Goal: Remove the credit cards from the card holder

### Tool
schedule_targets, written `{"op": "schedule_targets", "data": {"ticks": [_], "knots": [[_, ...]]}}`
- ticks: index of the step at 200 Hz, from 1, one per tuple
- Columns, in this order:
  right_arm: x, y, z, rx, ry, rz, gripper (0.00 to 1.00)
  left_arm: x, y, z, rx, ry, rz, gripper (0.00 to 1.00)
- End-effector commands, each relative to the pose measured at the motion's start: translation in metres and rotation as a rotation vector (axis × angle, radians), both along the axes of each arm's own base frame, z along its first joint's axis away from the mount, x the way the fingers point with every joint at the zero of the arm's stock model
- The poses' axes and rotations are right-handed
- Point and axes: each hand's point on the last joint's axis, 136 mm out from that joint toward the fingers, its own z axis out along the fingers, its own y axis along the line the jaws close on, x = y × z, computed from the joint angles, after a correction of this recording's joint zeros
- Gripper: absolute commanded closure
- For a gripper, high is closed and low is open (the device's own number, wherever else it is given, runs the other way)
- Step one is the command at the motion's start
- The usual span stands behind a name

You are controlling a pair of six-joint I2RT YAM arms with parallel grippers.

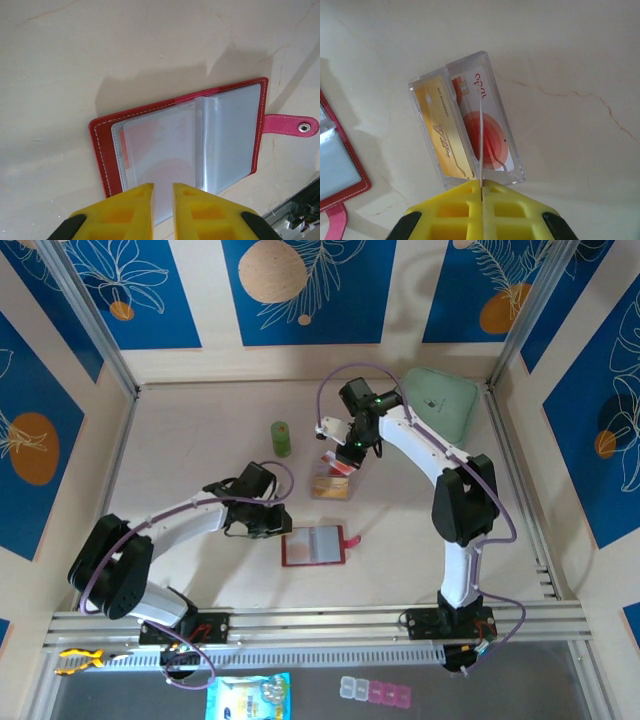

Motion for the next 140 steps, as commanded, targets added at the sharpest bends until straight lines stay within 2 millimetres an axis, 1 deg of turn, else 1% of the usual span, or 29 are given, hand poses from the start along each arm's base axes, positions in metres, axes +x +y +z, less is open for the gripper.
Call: {"op": "schedule_targets", "data": {"ticks": [1, 30, 71, 97, 107, 140], "knots": [[0.006, 0.005, 0.007, 0.006, -0.022, 0.042, 1.0, 0.007, 0.004, 0.007, 0.006, -0.011, 0.023, 0.83], [0.01, 0.007, 0.007, 0.007, -0.025, 0.051, 1.0, 0.008, 0.006, 0.008, 0.007, -0.011, 0.031, 0.83], [0.011, 0.007, -0.003, -0.008, -0.01, 0.055, 1.0, 0.008, 0.011, 0.009, 0.013, -0.013, 0.042, 0.83], [0.011, 0.006, -0.007, -0.021, -0.006, 0.048, 0.89, 0.008, 0.013, 0.009, 0.014, -0.012, 0.046, 0.83], [0.012, 0.006, -0.005, -0.02, -0.012, 0.043, 0.86, 0.007, 0.013, 0.009, 0.013, -0.012, 0.047, 0.83], [0.008, 0.009, 0.004, -0.005, -0.025, 0.029, 0.85, 0.008, 0.012, 0.011, 0.001, -0.015, 0.049, 0.82]]}}
